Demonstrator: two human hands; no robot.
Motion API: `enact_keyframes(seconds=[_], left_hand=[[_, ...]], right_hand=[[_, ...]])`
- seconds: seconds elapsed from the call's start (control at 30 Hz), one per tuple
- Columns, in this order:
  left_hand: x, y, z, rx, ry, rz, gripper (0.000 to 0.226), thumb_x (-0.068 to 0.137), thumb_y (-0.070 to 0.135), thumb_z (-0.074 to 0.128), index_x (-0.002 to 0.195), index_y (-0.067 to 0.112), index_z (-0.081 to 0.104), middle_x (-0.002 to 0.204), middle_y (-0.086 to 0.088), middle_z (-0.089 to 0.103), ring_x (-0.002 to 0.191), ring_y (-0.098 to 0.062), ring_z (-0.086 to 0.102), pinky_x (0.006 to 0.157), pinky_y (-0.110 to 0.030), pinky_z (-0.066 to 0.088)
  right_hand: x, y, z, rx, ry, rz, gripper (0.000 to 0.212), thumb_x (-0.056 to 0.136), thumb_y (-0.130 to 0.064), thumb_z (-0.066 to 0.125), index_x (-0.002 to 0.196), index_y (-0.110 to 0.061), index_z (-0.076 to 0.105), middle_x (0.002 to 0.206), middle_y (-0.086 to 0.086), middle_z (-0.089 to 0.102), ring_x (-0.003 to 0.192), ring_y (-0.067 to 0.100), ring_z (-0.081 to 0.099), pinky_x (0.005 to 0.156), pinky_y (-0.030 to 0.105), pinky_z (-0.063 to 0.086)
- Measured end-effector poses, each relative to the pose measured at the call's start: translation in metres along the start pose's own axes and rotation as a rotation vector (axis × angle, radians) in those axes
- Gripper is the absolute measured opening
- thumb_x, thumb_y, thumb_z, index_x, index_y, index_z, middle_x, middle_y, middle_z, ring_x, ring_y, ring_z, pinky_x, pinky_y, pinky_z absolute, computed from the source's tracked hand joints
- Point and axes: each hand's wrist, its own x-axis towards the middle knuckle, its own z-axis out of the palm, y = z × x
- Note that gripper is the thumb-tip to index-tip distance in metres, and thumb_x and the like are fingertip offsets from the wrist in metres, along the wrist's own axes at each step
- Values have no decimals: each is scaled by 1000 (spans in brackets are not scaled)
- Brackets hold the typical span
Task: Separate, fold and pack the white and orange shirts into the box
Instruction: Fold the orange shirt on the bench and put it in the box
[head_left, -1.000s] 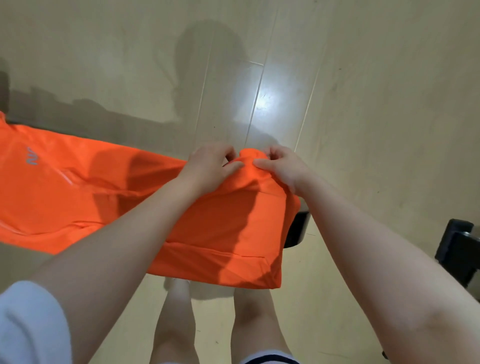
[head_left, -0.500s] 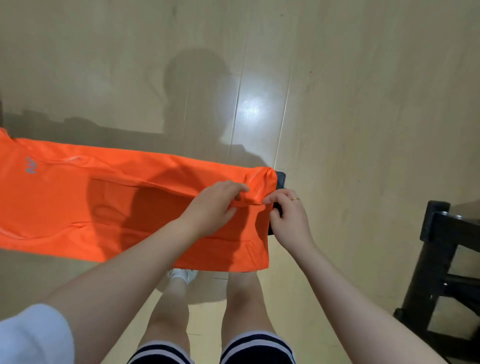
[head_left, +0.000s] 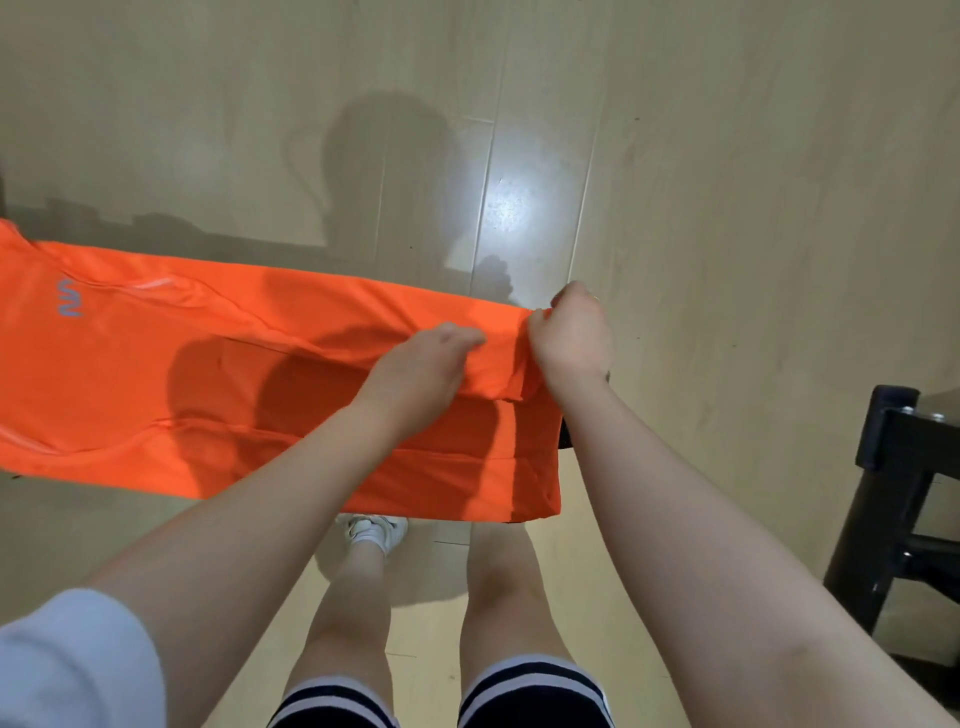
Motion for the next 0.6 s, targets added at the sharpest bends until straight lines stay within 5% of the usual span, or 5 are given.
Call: enact_keyframes(seconds=[0.13,0.3,0.37,0.47,0.6], left_hand=[[15,3,-5,107,-77,-177,41,91,26,51,129,14,43,124,-13,46,117,-33,49,92,-43,42],[12,7,5,170,-55,-234,61,81,32,65,133,16,37,127,-11,41,120,-31,43,88,-46,46],[9,10,8,197,-43,-237,66,78,35,68,133,16,36,126,-11,40,120,-30,42,86,-47,48],[10,14,13,233,-38,-249,74,76,39,69,135,15,33,126,-11,39,118,-30,42,85,-44,47],[13,22,16,235,-20,-271,79,74,40,70,137,13,31,126,-13,40,116,-31,43,86,-43,46]], right_hand=[[7,17,-10,82,-50,0,17,82,-13,49,91,-6,61,97,13,65,91,33,61,67,30,40],[3,44,-19,1027,-222,410,29,89,-1,43,62,-12,44,58,4,48,49,14,48,43,21,38],[-1,54,-12,1064,-227,488,25,90,2,42,69,-13,45,62,4,50,43,10,52,37,15,38],[5,54,-1,891,-71,322,15,86,-23,50,71,-23,49,68,-1,53,60,15,51,56,23,44],[24,36,-3,704,-248,220,40,66,-60,56,91,-29,56,92,-4,63,87,20,58,84,36,43]])
